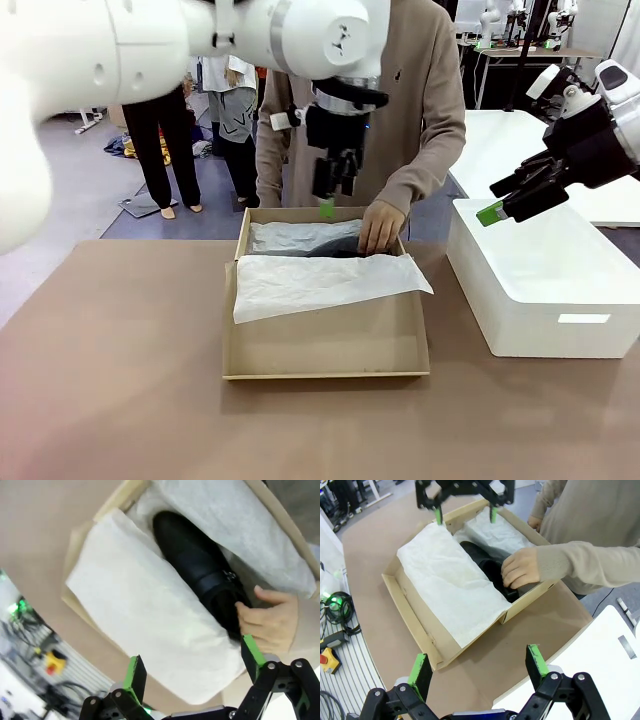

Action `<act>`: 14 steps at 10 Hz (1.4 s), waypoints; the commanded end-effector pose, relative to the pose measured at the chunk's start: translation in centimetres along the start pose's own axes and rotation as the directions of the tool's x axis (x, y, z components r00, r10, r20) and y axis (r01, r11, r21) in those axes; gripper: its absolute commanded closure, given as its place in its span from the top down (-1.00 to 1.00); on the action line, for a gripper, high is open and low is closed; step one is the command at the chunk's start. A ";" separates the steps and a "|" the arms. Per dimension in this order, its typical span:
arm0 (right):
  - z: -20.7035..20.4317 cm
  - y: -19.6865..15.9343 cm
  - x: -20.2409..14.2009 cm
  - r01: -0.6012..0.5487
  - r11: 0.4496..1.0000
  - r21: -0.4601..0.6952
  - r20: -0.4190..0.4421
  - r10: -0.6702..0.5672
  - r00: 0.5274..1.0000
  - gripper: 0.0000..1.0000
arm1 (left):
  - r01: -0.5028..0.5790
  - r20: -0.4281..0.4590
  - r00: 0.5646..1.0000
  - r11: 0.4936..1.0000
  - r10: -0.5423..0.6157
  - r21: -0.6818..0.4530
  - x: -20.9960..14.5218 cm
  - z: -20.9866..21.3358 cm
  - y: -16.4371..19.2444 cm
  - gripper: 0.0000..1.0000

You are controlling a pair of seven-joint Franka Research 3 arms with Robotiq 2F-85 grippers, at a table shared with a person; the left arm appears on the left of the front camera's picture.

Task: Pack the shoes into the box.
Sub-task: Close the Shoes Box.

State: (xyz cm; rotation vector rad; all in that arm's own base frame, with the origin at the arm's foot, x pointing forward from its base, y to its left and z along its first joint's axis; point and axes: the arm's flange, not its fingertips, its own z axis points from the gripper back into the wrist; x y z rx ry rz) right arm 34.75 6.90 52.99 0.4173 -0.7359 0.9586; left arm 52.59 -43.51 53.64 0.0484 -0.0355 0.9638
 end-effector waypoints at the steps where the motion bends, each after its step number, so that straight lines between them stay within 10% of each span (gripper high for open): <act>1: -0.1 -0.3 0.0 -0.017 1.000 0.016 0.023 0.017 1.000 1.00 | 0.228 0.020 0.973 0.973 -0.229 0.020 3.3 0.5 3.1 1.00; 5: -0.1 -0.3 0.0 -0.017 1.000 0.016 0.023 0.017 1.000 1.00 | 0.744 -0.060 0.662 0.664 -0.747 -0.065 7.8 2.3 7.4 1.00; 7: -0.1 -0.3 0.0 -0.017 1.000 0.016 0.023 0.017 1.000 1.00 | 0.825 -0.057 0.559 0.562 -0.827 -0.061 9.8 2.6 8.2 1.00; 14: -0.1 -0.3 0.0 -0.017 1.000 0.016 0.023 0.017 1.000 1.00 | 0.789 -0.046 0.609 0.611 -0.792 -0.065 8.8 3.1 6.7 1.00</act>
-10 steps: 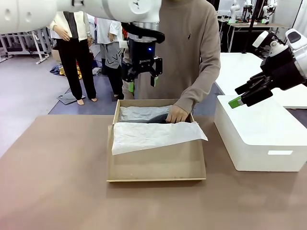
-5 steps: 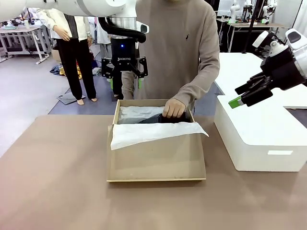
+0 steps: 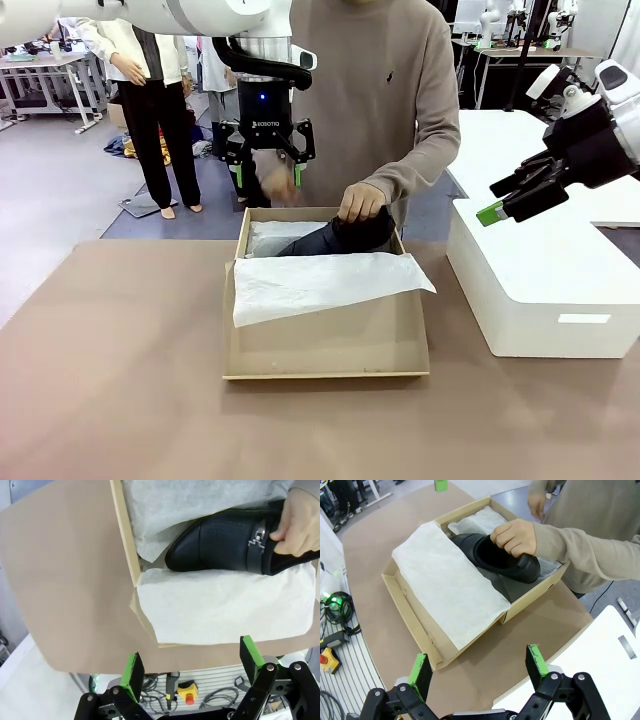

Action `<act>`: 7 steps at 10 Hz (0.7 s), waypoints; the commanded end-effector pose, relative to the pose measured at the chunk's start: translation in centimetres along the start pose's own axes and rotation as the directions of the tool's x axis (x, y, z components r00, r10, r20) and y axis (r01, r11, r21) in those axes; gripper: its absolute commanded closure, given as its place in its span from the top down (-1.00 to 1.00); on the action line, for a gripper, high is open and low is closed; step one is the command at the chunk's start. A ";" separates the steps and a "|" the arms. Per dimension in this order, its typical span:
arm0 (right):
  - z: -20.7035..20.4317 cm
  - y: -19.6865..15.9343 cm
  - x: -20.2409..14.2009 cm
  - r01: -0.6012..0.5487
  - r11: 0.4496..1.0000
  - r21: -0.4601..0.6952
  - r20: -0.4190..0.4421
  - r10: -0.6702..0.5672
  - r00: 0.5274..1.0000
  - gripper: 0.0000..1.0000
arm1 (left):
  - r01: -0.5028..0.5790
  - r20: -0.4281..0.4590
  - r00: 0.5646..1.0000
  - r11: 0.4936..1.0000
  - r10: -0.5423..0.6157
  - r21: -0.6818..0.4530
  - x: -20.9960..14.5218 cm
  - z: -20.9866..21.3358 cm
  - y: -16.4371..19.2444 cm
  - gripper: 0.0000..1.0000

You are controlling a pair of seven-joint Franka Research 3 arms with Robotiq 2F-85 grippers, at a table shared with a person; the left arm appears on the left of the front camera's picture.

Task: Pack the shoes into the box.
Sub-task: Close the Shoes Box.

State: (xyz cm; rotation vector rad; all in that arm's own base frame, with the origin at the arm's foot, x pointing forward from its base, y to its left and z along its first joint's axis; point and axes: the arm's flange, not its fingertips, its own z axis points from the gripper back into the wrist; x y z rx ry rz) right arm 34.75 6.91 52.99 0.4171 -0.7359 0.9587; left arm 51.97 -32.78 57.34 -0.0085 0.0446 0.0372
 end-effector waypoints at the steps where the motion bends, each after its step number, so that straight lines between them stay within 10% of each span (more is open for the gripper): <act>1: -0.1 -0.3 0.0 -0.017 1.000 0.017 0.023 0.017 1.000 1.00 | -0.014 0.010 1.000 1.000 0.014 -0.001 0.1 0.0 0.1 1.00; 3: -0.1 -0.3 0.0 -0.017 1.000 0.017 0.023 0.017 1.000 1.00 | 0.108 -0.033 0.994 0.994 -0.108 -0.002 -0.2 0.7 1.1 1.00; 7: -0.1 -0.3 0.0 -0.017 1.000 0.017 0.023 0.017 1.000 1.00 | 0.637 -0.032 0.769 0.769 -0.639 -0.048 -0.9 2.2 8.4 1.00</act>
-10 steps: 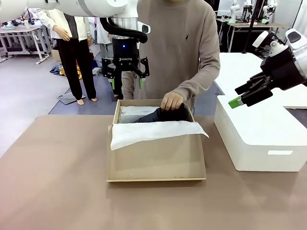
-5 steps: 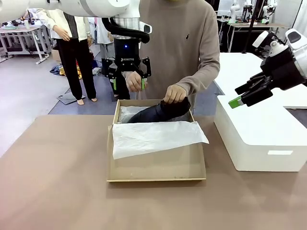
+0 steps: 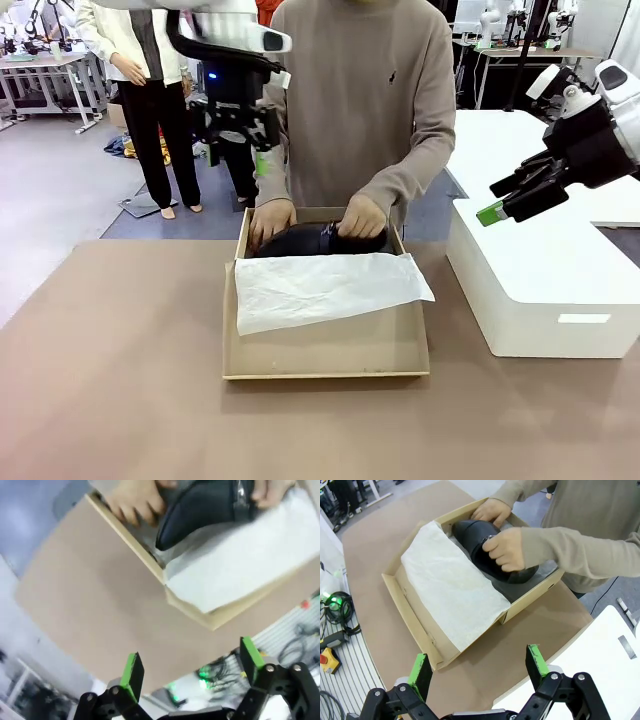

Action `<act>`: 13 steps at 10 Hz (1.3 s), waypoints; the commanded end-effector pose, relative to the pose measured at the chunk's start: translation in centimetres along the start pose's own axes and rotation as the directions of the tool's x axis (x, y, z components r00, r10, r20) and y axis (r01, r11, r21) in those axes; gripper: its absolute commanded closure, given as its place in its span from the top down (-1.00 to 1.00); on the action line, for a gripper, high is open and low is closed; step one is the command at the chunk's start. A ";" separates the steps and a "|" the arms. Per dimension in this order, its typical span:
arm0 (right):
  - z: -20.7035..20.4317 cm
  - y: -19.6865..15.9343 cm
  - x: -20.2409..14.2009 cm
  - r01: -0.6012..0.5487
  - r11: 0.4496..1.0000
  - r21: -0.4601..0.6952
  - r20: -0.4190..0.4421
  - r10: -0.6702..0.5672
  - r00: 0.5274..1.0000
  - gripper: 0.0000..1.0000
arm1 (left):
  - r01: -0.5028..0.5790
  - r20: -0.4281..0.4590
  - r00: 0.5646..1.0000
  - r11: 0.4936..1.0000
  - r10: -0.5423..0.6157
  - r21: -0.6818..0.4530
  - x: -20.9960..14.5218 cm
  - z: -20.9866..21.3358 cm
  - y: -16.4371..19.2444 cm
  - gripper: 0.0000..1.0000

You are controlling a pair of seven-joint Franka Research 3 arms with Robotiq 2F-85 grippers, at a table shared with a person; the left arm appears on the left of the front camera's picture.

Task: Pack the shoes into the box.
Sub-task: Close the Shoes Box.

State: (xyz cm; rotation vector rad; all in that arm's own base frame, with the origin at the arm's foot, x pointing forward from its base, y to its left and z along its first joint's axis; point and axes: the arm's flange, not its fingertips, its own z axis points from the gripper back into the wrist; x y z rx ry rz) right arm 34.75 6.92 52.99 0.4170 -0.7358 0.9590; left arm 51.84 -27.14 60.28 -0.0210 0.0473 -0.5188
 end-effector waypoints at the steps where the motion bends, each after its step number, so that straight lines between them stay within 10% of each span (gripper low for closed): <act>1: -0.1 -0.3 0.0 -0.017 1.000 0.016 0.023 0.017 1.000 1.00 | 0.267 -0.033 0.962 0.962 -0.269 -0.062 -2.8 -0.9 3.3 1.00; 6: -0.1 -0.3 0.0 -0.017 1.000 0.016 0.023 0.017 1.000 1.00 | 0.775 0.064 0.630 0.621 -0.774 -0.117 -4.4 -1.4 7.8 1.00; 8: -0.1 -0.3 0.0 -0.017 1.000 0.016 0.023 0.017 1.000 1.00 | 0.718 0.069 0.695 0.687 -0.716 -0.106 -2.8 -0.9 6.9 1.00; 13: -0.1 -0.3 0.0 -0.017 1.000 0.016 0.023 0.017 1.000 1.00 | 0.718 0.069 0.695 0.687 -0.716 -0.106 -2.8 -0.9 6.9 1.00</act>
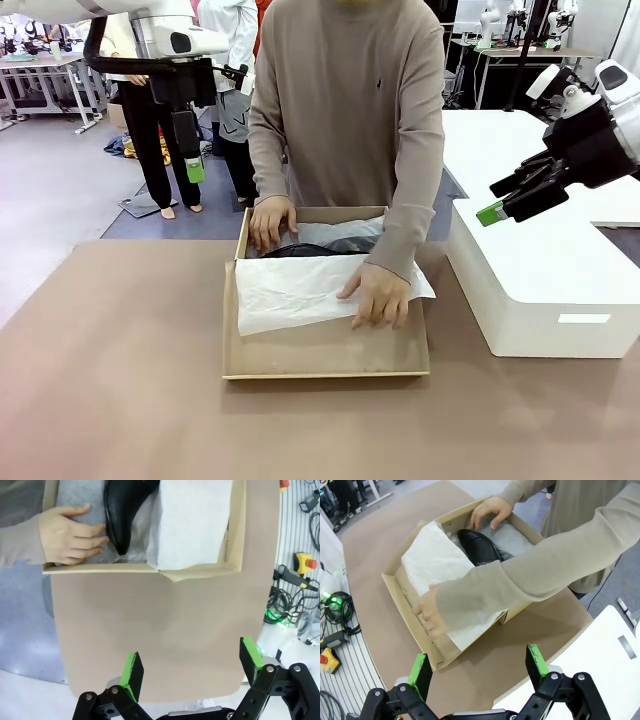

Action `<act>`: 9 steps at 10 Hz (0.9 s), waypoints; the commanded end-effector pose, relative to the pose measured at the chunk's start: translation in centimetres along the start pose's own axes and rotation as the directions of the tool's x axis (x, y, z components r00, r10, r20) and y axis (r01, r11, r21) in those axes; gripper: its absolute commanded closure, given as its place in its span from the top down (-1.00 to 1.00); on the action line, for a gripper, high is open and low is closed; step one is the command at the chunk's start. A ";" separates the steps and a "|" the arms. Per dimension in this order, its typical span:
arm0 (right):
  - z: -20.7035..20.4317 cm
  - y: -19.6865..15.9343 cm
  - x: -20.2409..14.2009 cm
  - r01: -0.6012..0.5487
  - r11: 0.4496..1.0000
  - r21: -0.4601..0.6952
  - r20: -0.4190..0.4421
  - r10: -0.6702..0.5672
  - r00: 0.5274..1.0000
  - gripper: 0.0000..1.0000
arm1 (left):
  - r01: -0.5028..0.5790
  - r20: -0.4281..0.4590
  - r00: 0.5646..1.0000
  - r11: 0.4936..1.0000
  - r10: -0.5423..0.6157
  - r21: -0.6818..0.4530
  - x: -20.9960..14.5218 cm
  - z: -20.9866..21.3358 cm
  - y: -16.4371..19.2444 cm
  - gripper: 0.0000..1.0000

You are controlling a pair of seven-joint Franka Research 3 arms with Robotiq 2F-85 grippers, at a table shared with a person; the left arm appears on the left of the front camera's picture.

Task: Pack the shoes into the box.
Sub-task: Close the Shoes Box.

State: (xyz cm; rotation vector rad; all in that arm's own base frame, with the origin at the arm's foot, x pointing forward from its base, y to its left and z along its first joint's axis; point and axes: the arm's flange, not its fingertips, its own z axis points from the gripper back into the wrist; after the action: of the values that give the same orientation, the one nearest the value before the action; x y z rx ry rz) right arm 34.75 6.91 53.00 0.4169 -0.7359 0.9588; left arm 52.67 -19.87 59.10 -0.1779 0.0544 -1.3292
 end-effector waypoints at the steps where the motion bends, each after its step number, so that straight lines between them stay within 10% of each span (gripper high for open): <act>1: -0.1 -0.3 0.0 -0.017 1.000 0.017 0.023 0.017 1.000 1.00 | 0.002 0.000 1.000 1.000 -0.002 0.000 0.0 0.0 0.0 1.00; 8: -0.1 -0.3 0.0 -0.017 1.000 0.017 0.023 0.017 1.000 1.00 | 0.415 0.075 0.901 0.899 -0.428 0.139 -6.3 -1.7 0.5 1.00; 9: -0.1 -0.3 0.0 -0.017 1.000 0.017 0.023 0.017 1.000 1.00 | 0.448 0.035 0.889 0.881 -0.458 0.150 -6.3 -1.6 0.5 0.63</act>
State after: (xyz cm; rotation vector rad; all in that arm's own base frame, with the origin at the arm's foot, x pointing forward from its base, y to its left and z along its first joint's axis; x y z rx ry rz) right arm 34.75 6.91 53.00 0.4169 -0.7359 0.9588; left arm 52.35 -14.15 57.58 -0.1621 -0.1343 -1.7395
